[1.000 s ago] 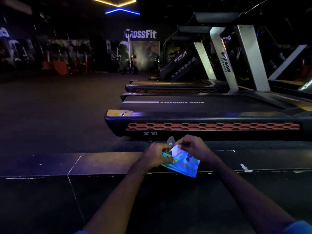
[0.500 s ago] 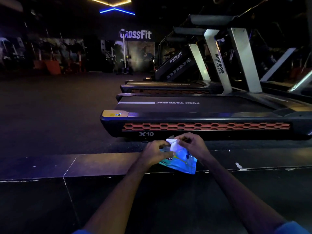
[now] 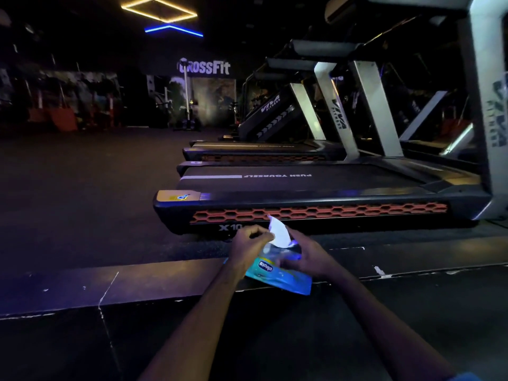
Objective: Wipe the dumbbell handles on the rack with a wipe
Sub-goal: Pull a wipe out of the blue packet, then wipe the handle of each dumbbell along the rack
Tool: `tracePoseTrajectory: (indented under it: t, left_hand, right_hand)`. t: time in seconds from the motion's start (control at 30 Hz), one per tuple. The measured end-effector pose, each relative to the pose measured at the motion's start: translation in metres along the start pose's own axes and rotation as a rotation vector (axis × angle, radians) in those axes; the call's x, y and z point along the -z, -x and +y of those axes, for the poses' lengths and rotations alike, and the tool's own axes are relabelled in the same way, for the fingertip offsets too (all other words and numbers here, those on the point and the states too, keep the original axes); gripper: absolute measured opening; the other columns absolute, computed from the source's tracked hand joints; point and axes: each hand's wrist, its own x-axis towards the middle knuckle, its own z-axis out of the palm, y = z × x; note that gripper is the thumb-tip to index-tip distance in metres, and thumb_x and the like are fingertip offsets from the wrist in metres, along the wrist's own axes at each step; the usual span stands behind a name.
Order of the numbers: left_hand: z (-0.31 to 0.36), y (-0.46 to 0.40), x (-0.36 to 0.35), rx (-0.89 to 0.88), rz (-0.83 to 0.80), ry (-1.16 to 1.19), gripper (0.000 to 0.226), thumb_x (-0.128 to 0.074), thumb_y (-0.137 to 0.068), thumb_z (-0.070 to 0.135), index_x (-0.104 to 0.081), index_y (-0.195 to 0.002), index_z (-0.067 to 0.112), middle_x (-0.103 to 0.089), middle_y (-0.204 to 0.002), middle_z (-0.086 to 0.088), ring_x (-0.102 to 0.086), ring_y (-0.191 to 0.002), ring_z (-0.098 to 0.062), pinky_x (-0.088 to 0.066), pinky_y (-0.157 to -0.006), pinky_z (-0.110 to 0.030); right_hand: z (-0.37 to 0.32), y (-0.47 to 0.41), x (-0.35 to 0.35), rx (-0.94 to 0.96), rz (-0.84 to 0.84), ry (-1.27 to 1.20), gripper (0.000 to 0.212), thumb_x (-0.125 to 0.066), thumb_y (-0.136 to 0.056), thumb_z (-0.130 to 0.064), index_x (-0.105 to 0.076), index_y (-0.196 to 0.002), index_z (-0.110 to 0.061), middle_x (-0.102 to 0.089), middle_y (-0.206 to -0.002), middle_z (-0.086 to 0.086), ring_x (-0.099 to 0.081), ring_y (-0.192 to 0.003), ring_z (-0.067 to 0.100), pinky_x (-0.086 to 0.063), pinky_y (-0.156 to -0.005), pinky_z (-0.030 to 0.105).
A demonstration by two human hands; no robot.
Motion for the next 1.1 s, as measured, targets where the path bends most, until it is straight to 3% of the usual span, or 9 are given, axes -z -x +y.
tracePoseTrajectory:
  t: [0.07,0.13,0.23,0.33,0.53,0.63,0.83,1.03,1.1]
  left_hand:
    - [-0.002,-0.001,-0.003,0.073,-0.055,0.062,0.012,-0.083,-0.081,0.022,-0.077,-0.071,0.02,-0.073,-0.072,0.003,-0.062,-0.069,-0.008,-0.046,-0.068,-0.028]
    - [-0.005,-0.002,-0.005,0.091,-0.099,0.074,0.022,-0.082,-0.074,0.04,-0.077,-0.072,0.018,-0.073,-0.073,0.001,-0.067,-0.074,-0.016,-0.046,-0.07,-0.03]
    - [-0.002,0.001,-0.01,0.07,-0.158,0.12,0.057,-0.078,-0.072,0.057,-0.074,-0.082,0.001,-0.067,-0.075,-0.006,-0.062,-0.075,-0.02,-0.043,-0.071,-0.034]
    - [0.001,0.006,-0.008,0.005,-0.165,0.083,0.053,-0.069,-0.085,0.066,-0.081,-0.091,0.014,-0.078,-0.085,-0.004,-0.065,-0.079,-0.01,-0.049,-0.075,-0.033]
    - [-0.007,0.014,-0.001,-0.119,-0.14,-0.041,0.007,-0.075,-0.098,0.024,-0.078,-0.094,0.019,-0.078,-0.085,0.008,-0.068,-0.076,0.001,-0.052,-0.076,-0.025]
    - [-0.012,0.018,-0.003,-0.198,-0.107,-0.044,0.016,-0.077,-0.091,0.008,-0.077,-0.096,0.023,-0.078,-0.088,0.01,-0.073,-0.081,-0.005,-0.06,-0.08,-0.034]
    - [0.023,0.022,-0.023,-0.245,-0.071,0.06,0.038,-0.085,-0.078,0.045,-0.072,-0.112,0.032,-0.076,-0.102,0.014,-0.073,-0.094,-0.008,-0.061,-0.085,-0.031]
    - [0.072,0.033,-0.079,-0.222,-0.335,0.138,0.023,-0.082,-0.091,0.033,-0.07,-0.076,0.02,-0.061,-0.064,0.021,-0.049,-0.06,0.003,-0.041,-0.057,-0.022]
    - [0.084,0.046,-0.109,-0.164,-0.391,0.249,0.021,-0.08,-0.096,0.022,-0.073,-0.078,0.016,-0.063,-0.067,0.019,-0.049,-0.064,0.005,-0.04,-0.06,-0.02]
  right_hand:
    - [-0.009,0.001,-0.002,-0.089,-0.047,0.276,0.112,-0.069,-0.062,-0.089,-0.03,-0.157,-0.045,-0.052,-0.147,-0.013,-0.051,-0.131,0.013,-0.04,-0.114,0.049]
    - [-0.015,-0.001,-0.012,-0.161,-0.034,0.464,0.112,-0.058,-0.07,-0.089,-0.025,-0.162,-0.035,-0.043,-0.153,-0.005,-0.042,-0.14,0.022,-0.033,-0.116,0.056]
    - [-0.016,-0.005,-0.016,-0.176,0.198,0.361,0.076,-0.058,-0.095,-0.061,-0.036,-0.159,-0.028,-0.049,-0.147,-0.001,-0.048,-0.134,0.027,-0.046,-0.104,0.054]
    - [-0.018,-0.002,-0.011,-0.069,0.226,0.428,0.037,-0.044,-0.102,-0.052,-0.061,-0.131,-0.036,-0.065,-0.116,-0.003,-0.064,-0.11,0.026,-0.052,-0.084,0.044]
    - [-0.027,0.002,0.0,-0.17,0.464,-0.05,0.034,-0.056,-0.102,-0.039,-0.073,-0.094,-0.011,-0.07,-0.083,0.002,-0.06,-0.075,0.013,-0.049,-0.066,0.036]
    - [-0.031,0.006,0.009,-0.262,0.57,-0.247,0.026,-0.065,-0.101,-0.023,-0.067,-0.076,-0.015,-0.057,-0.062,-0.014,-0.05,-0.061,0.005,-0.042,-0.056,0.026]
    - [-0.043,0.036,0.034,-0.281,0.619,-0.453,0.009,-0.076,-0.094,-0.014,-0.078,-0.095,-0.005,-0.078,-0.085,0.007,-0.068,-0.074,0.012,-0.055,-0.07,0.032]
    - [-0.059,0.097,0.074,-0.299,0.573,-0.619,0.018,-0.072,-0.095,-0.01,-0.076,-0.107,0.003,-0.077,-0.106,0.021,-0.072,-0.092,0.026,-0.056,-0.082,0.036]
    - [-0.061,0.135,0.094,-0.325,0.607,-0.709,0.023,-0.07,-0.096,-0.01,-0.074,-0.115,0.003,-0.076,-0.111,0.023,-0.072,-0.096,0.032,-0.058,-0.083,0.04]
